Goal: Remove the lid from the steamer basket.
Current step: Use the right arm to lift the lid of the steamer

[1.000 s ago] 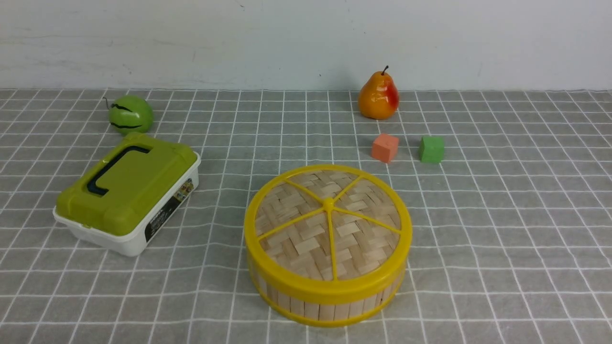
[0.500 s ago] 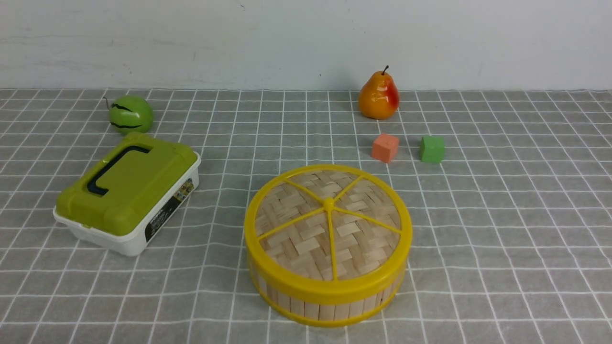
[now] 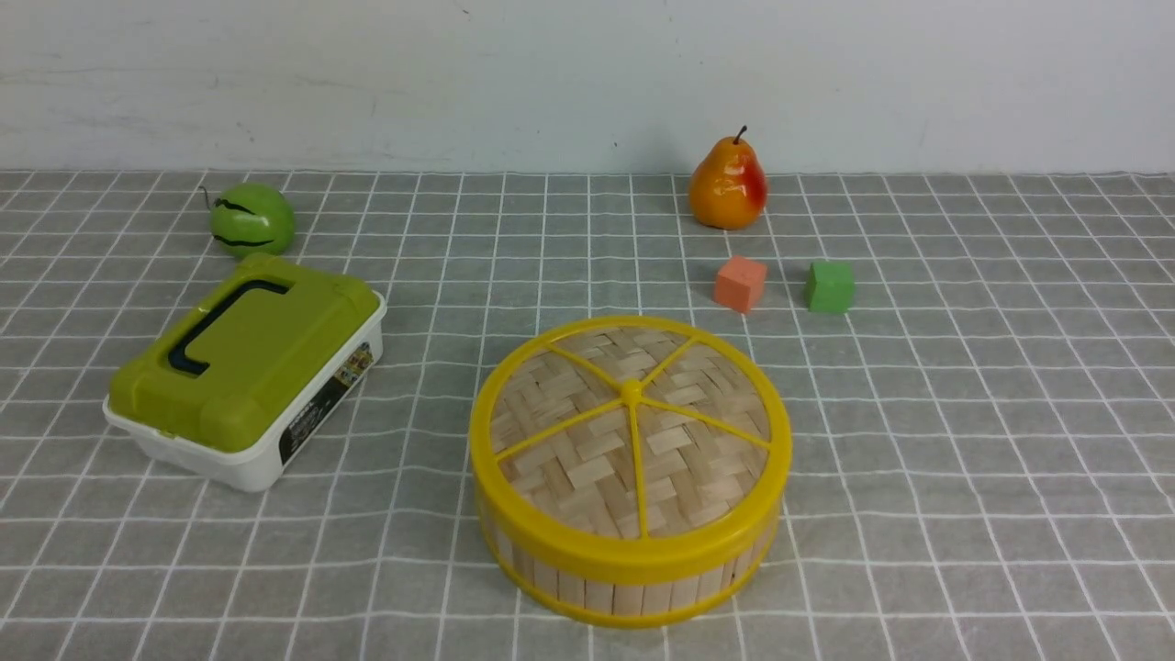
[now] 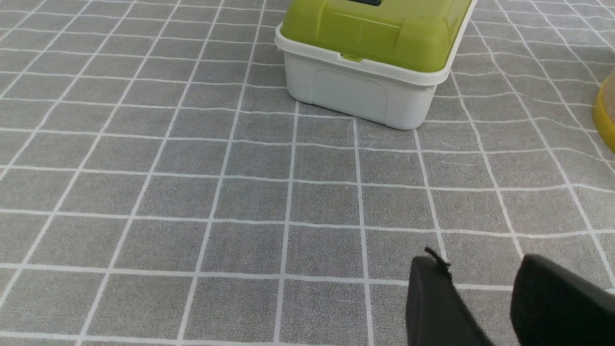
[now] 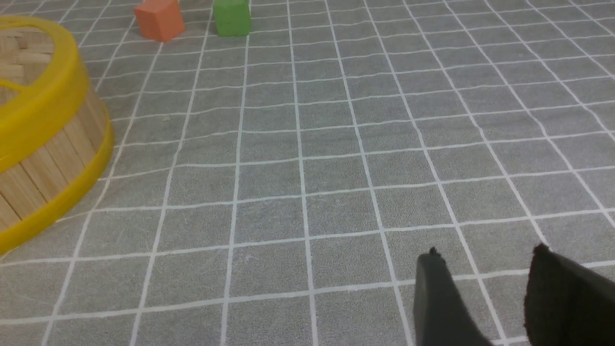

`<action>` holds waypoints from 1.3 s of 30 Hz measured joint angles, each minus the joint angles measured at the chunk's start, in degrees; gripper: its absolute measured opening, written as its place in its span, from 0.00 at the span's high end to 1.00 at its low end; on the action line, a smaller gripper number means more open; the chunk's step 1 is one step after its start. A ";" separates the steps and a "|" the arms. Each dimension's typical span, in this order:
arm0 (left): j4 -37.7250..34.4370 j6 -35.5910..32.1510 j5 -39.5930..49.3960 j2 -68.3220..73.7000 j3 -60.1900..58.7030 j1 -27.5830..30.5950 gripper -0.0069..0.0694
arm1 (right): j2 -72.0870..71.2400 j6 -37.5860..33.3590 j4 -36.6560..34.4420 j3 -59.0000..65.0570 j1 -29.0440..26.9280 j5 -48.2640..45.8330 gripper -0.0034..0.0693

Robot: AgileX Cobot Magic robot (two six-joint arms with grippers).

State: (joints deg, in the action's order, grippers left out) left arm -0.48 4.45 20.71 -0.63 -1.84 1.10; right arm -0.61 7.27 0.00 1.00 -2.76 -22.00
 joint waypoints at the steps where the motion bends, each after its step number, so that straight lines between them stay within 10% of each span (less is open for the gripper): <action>1: 0.00 0.00 0.00 0.00 0.00 0.00 0.60 | 0.00 0.00 0.00 0.00 0.00 0.00 0.62; 27: 0.00 0.00 0.00 0.00 0.00 0.00 0.60 | 0.00 0.33 -2.59 0.00 0.00 0.07 0.62; 39: 0.00 0.00 0.00 0.00 0.00 0.00 0.60 | 0.00 25.50 -43.26 0.51 0.00 -0.61 0.62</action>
State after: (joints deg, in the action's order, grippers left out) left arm -0.48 4.45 20.71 -0.63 -1.84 1.10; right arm -0.61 32.77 -43.26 1.51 -2.76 -22.62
